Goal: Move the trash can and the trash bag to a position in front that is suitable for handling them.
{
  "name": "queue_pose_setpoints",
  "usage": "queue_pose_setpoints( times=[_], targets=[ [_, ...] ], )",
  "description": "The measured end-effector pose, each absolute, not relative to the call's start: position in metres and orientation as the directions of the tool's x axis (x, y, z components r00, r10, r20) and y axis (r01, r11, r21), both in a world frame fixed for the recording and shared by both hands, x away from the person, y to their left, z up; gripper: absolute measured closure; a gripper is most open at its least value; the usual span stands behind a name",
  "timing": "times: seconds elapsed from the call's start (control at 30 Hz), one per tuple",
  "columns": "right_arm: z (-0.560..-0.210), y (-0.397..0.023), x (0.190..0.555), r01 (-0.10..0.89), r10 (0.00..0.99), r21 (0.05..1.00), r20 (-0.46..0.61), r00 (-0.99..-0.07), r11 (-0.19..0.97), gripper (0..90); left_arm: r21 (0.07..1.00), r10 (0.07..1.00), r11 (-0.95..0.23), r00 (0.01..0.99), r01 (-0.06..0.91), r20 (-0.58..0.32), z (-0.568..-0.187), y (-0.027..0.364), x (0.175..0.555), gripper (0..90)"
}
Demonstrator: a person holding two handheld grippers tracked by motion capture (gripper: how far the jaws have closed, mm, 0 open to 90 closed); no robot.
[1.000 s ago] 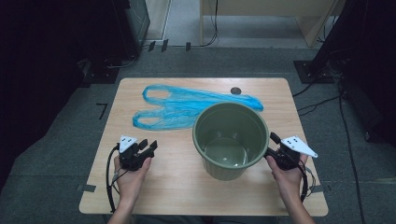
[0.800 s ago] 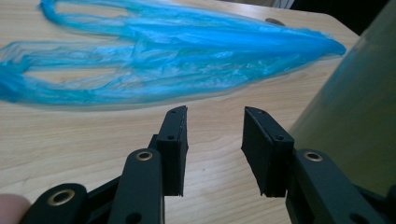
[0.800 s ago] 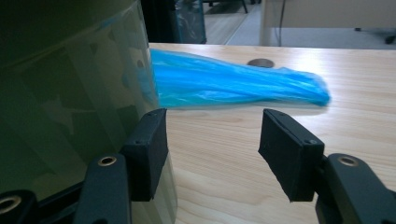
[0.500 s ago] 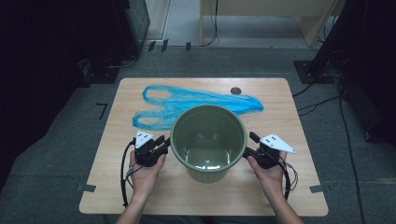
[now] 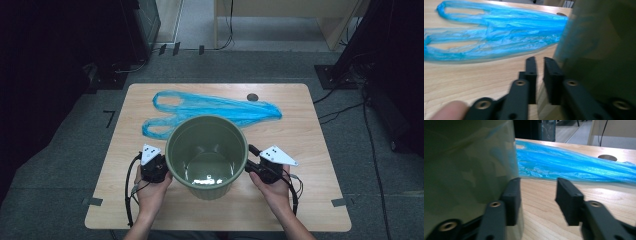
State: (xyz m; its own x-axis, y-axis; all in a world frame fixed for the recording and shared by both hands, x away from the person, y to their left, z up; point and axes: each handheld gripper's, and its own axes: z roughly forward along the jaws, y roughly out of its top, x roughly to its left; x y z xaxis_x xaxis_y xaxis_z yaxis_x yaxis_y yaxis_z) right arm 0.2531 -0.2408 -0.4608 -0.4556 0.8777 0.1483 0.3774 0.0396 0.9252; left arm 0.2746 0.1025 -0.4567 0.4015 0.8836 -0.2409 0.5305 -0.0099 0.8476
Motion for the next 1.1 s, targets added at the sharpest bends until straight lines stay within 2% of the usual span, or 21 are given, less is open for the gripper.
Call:
queue_pose_setpoints(
  times=[0.03, 0.1, 0.13, 0.2, 0.23, 0.3, 0.33, 0.43, 0.53, 0.73, 0.87, 0.9, 1.0, 1.1],
  targets=[
    [-0.460, -0.243, 0.256, 0.360, 0.886, 0.932, 0.124, -0.446, 0.051, 47.1, 0.846, 0.899, 0.003, 0.370, 0.534, -0.237, -0.460, 0.111, 0.277, 66.9],
    [-0.460, -0.246, 0.259, 0.358, 0.897, 0.933, 0.121, -0.424, 0.044, 46.0, 0.845, 0.913, -0.005, 0.347, 0.535, -0.215, -0.462, 0.115, 0.278, 57.0],
    [-0.459, -0.254, 0.269, 0.372, 0.916, 0.928, 0.135, -0.377, 0.016, 41.9, 0.838, 0.922, -0.001, 0.325, 0.546, -0.210, -0.465, 0.120, 0.280, 50.0],
    [-0.461, -0.262, 0.284, 0.395, 0.932, 0.919, 0.136, -0.336, 0.008, 36.9, 0.811, 0.948, 0.002, 0.256, 0.585, -0.187, -0.475, 0.135, 0.287, 40.5],
    [-0.462, -0.266, 0.292, 0.405, 0.938, 0.914, 0.132, -0.319, 0.009, 32.9, 0.811, 0.948, 0.002, 0.256, 0.585, -0.187, -0.475, 0.135, 0.287, 35.1],
    [-0.464, -0.273, 0.307, 0.414, 0.944, 0.910, 0.132, -0.302, 0.005, 23.2, 0.790, 0.959, 0.008, 0.218, 0.613, -0.179, -0.484, 0.145, 0.290, 28.1],
    [-0.465, -0.275, 0.315, 0.428, 0.953, 0.904, 0.124, -0.275, 0.006, 16.7, 0.764, 0.968, 0.036, 0.168, 0.644, -0.186, -0.491, 0.152, 0.295, 23.9],
    [-0.465, -0.279, 0.329, 0.449, 0.965, 0.893, 0.127, -0.229, -0.011, 15.5, 0.744, 0.972, 0.044, 0.143, 0.667, -0.186, -0.496, 0.157, 0.298, 18.4],
    [-0.468, -0.282, 0.360, 0.489, 0.981, 0.872, 0.103, -0.163, -0.010, 14.4, 0.720, 0.981, 0.028, 0.118, 0.694, -0.152, -0.502, 0.158, 0.303, 18.0],
    [-0.475, -0.279, 0.392, 0.518, 0.992, 0.855, 0.072, -0.108, -0.006, 16.7, 0.701, 0.986, 0.011, 0.111, 0.713, -0.128, -0.508, 0.161, 0.305, 17.4],
    [-0.488, -0.277, 0.417, 0.565, 0.996, 0.825, 0.054, -0.076, -0.002, 14.5, 0.707, 0.988, -0.010, 0.118, 0.707, -0.103, -0.511, 0.161, 0.304, 17.4],
    [-0.494, -0.276, 0.428, 0.596, 0.999, 0.803, 0.024, -0.044, 0.007, 15.2, 0.707, 0.988, -0.022, 0.122, 0.707, -0.091, -0.511, 0.161, 0.304, 17.3],
    [-0.500, -0.275, 0.440, 0.598, 1.000, 0.801, -0.002, -0.024, 0.016, 16.4, 0.716, 0.992, -0.091, 0.127, 0.692, 0.003, -0.515, 0.152, 0.303, 17.3],
    [-0.502, -0.274, 0.447, 0.588, 1.000, 0.809, 0.009, -0.021, 0.005, 17.1, 0.726, 0.991, -0.091, 0.131, 0.682, 0.001, -0.516, 0.151, 0.301, 16.9]
  ],
)
